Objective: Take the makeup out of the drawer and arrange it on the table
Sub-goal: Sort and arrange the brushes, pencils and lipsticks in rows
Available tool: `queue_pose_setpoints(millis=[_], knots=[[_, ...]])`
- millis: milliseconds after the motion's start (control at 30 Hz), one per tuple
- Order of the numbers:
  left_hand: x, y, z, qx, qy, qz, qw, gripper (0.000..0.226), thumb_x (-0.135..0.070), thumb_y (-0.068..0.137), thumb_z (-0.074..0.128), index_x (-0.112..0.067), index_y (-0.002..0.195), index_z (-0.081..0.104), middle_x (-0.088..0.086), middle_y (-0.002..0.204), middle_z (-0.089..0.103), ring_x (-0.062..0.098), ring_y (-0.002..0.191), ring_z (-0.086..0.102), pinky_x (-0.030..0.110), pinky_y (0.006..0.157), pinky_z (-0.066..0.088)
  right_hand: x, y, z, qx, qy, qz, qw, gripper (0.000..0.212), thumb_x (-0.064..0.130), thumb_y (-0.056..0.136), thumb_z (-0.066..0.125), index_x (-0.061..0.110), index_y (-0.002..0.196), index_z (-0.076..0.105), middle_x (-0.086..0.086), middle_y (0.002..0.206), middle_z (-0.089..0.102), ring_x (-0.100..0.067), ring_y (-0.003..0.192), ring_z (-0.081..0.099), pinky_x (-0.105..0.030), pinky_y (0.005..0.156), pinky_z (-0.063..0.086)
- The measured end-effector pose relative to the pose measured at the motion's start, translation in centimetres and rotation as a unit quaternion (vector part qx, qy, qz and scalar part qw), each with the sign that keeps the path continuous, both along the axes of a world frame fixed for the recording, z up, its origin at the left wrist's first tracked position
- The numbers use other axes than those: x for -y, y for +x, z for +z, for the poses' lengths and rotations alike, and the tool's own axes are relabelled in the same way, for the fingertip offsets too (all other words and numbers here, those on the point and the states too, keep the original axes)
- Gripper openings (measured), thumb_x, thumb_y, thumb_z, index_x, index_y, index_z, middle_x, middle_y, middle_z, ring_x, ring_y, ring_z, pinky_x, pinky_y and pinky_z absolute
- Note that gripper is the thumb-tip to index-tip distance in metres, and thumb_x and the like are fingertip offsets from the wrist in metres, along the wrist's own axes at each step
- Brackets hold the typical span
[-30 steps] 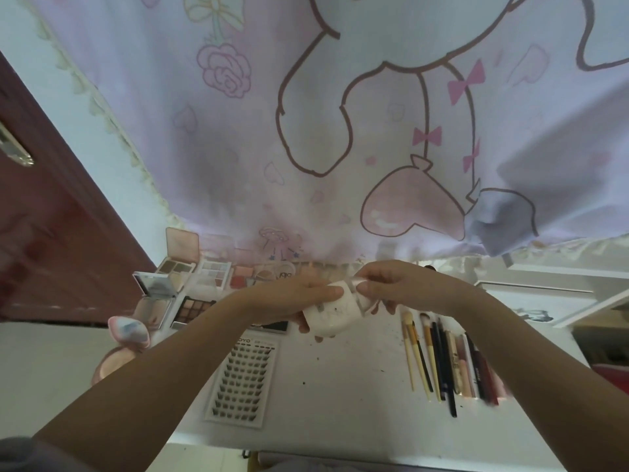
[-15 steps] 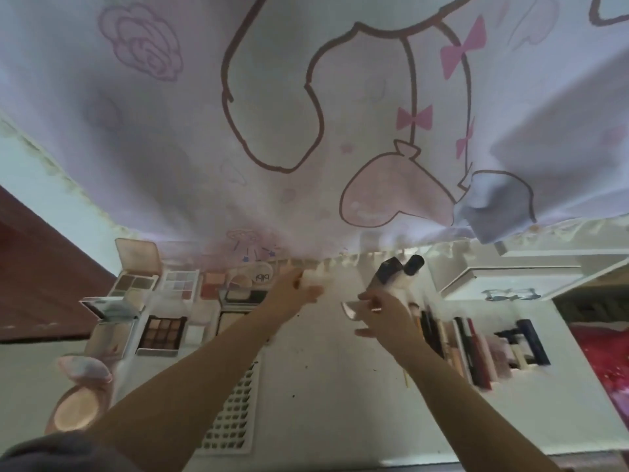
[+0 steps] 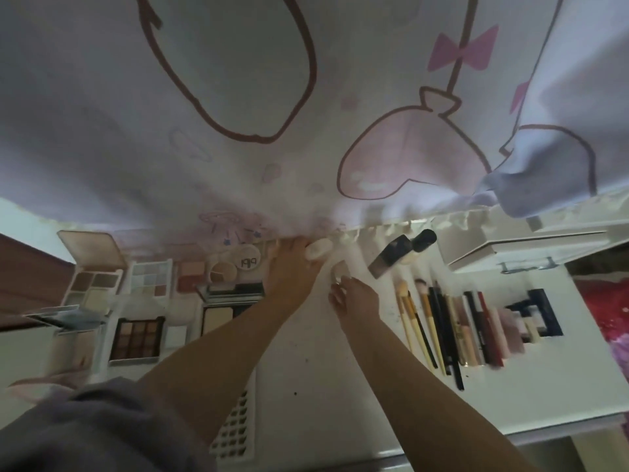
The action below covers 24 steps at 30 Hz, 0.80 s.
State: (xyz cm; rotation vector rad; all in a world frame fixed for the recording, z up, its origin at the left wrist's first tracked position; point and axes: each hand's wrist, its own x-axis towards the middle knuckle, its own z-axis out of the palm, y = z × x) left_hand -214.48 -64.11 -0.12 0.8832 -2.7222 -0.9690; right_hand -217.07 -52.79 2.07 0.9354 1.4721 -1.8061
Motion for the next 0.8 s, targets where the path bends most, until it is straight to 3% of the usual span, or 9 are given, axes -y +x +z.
queue_pose_setpoints(millis=[167, 300, 367, 467, 500, 533, 633, 733, 800], knots=[[0.1, 1.1, 0.1, -0.054, 0.01, 0.004, 0.998, 0.035, -0.037, 0.084, 0.064, -0.015, 0.11, 0.06, 0.008, 0.109, 0.062, 0.029, 0.1, 0.056, 0.044, 0.08, 0.046, 2.3, -0.7, -0.5, -0.049, 0.056, 0.043, 0.996, 0.01, 0.006, 0.089, 0.058, -0.004, 0.092, 0.059, -0.015, 0.087, 0.057, -0.021, 0.075, 0.061, -0.021, 0.049, 0.051], [-0.3, 1.2, 1.0, -0.032, -0.006, 0.0, 0.999, 0.051, -0.036, 0.08, 0.069, -0.01, 0.121, 0.053, 0.012, 0.12, 0.056, 0.032, 0.11, 0.05, 0.043, 0.09, 0.042, 1.9, -1.2, 0.7, -0.006, -0.001, 0.039, 0.999, 0.018, 0.002, 0.092, 0.053, -0.006, 0.108, 0.058, -0.014, 0.096, 0.058, -0.021, 0.085, 0.059, -0.026, 0.06, 0.053], [-0.9, 1.9, 1.7, -0.046, -0.046, 0.007, 0.998, 0.057, -0.033, 0.077, 0.071, -0.005, 0.122, 0.052, 0.016, 0.121, 0.054, 0.034, 0.113, 0.048, 0.043, 0.095, 0.04, 0.3, -1.3, 2.0, 0.016, -0.021, 0.044, 0.999, 0.005, -0.001, 0.09, 0.054, -0.002, 0.093, 0.058, -0.011, 0.093, 0.056, -0.022, 0.085, 0.059, -0.032, 0.064, 0.053], [-3.1, 3.4, 2.7, -0.143, -0.06, 0.017, 0.988, 0.042, -0.027, 0.077, 0.065, -0.007, 0.113, 0.053, 0.013, 0.111, 0.056, 0.032, 0.103, 0.053, 0.04, 0.088, 0.045, -3.7, -1.5, 4.6, -0.079, 0.025, 0.189, 0.979, 0.01, 0.004, 0.091, 0.054, 0.005, 0.097, 0.062, -0.008, 0.092, 0.063, -0.018, 0.082, 0.064, -0.027, 0.062, 0.054], [-4.4, 3.7, 2.9, -0.172, -0.037, -0.003, 0.984, 0.039, -0.025, 0.078, 0.062, -0.009, 0.112, 0.052, 0.011, 0.109, 0.056, 0.028, 0.101, 0.052, 0.037, 0.086, 0.045, -5.4, -1.9, 5.5, -0.174, 0.099, 0.272, 0.941, 0.014, 0.008, 0.092, 0.053, 0.011, 0.101, 0.063, -0.004, 0.095, 0.066, -0.013, 0.081, 0.065, -0.022, 0.062, 0.052], [-5.7, 3.7, 3.1, -0.188, -0.007, -0.029, 0.982, 0.037, -0.021, 0.079, 0.062, -0.009, 0.113, 0.052, 0.009, 0.109, 0.055, 0.024, 0.101, 0.051, 0.035, 0.087, 0.045, -6.9, -2.4, 6.2, -0.287, 0.187, 0.343, 0.874, 0.015, 0.011, 0.092, 0.053, 0.018, 0.101, 0.063, 0.0, 0.099, 0.066, -0.008, 0.081, 0.064, -0.018, 0.063, 0.05], [-8.8, 1.6, 2.7, -0.135, 0.108, -0.073, 0.982, 0.046, -0.016, 0.086, 0.062, -0.009, 0.129, 0.046, 0.006, 0.124, 0.051, 0.02, 0.115, 0.047, 0.032, 0.098, 0.042, -9.3, -5.5, 8.3, -0.516, 0.354, 0.469, 0.623, 0.029, 0.009, 0.091, 0.052, 0.024, 0.116, 0.057, 0.004, 0.119, 0.054, -0.011, 0.094, 0.059, -0.025, 0.076, 0.051], [-10.0, -1.9, 2.2, -0.066, 0.172, -0.1, 0.978, 0.051, -0.016, 0.089, 0.059, -0.008, 0.136, 0.039, 0.006, 0.135, 0.046, 0.019, 0.124, 0.042, 0.026, 0.103, 0.034, -8.6, -8.0, 8.0, -0.492, 0.452, 0.619, 0.412, 0.058, 0.006, 0.089, 0.053, 0.026, 0.14, 0.033, -0.003, 0.14, 0.035, -0.022, 0.107, 0.055, -0.033, 0.073, 0.054], [-10.2, -3.8, 2.1, -0.058, 0.195, -0.117, 0.972, 0.031, -0.016, 0.09, 0.058, -0.006, 0.119, 0.051, 0.009, 0.115, 0.057, 0.021, 0.106, 0.054, 0.027, 0.087, 0.042, -7.8, -8.6, 7.3, -0.48, 0.472, 0.652, 0.348, 0.058, 0.004, 0.086, 0.056, 0.021, 0.136, 0.032, -0.01, 0.13, 0.039, -0.027, 0.101, 0.057, -0.034, 0.067, 0.052]])
